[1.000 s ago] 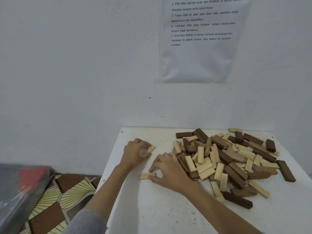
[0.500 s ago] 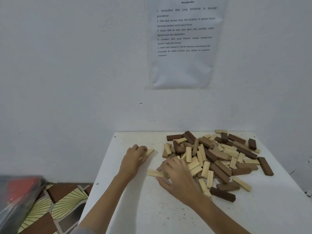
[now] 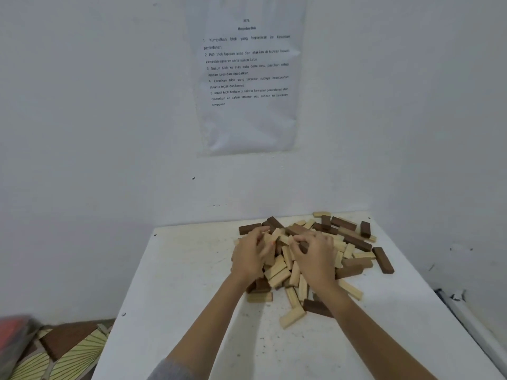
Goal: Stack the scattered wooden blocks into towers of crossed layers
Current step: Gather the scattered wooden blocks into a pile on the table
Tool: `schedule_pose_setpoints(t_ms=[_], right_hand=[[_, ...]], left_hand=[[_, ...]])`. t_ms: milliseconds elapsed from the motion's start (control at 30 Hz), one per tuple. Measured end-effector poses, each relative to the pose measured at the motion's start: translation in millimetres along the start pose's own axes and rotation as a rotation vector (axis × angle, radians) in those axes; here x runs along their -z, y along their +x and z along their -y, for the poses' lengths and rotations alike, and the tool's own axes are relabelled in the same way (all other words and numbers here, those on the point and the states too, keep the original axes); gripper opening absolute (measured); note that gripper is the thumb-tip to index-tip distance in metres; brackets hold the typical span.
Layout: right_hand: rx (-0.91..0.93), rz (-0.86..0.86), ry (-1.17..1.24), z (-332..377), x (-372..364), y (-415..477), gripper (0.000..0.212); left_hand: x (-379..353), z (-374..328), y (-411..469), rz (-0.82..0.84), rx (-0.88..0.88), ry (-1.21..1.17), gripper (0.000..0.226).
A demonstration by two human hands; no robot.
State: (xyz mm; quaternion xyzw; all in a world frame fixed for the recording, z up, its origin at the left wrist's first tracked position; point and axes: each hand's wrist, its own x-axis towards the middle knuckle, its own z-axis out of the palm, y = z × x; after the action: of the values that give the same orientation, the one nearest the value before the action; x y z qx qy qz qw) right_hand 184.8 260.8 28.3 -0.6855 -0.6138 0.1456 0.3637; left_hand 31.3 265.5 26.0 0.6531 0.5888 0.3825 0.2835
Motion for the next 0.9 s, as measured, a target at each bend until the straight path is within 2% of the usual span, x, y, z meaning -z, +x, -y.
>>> schedule_pose_setpoints(t_ms=[100,233,433,600,900], right_hand=[[0.049,0.050,0.104,-11,2,5,0.023],[0.065,0.029,0.163,-26,18,6,0.022],[-0.171,-0.017,0.081,-76,58,27,0.027],[-0.291,0.115,-0.084,-111,91,62,0.043],[-0.162,0.573,-0.253,-132,95,133,0.080]], left_hand=[[-7,-3,-6,0.048,0.028,-0.027,0.045],[-12,-16,-5,-0.044,0.008,0.007,0.046],[-22,-53,20,-0.052,-0.136,0.086,0.045],[-49,-72,66,0.151,-0.149,0.221,0.051],[-113,-72,148,0.639,-0.147,0.558,0.070]])
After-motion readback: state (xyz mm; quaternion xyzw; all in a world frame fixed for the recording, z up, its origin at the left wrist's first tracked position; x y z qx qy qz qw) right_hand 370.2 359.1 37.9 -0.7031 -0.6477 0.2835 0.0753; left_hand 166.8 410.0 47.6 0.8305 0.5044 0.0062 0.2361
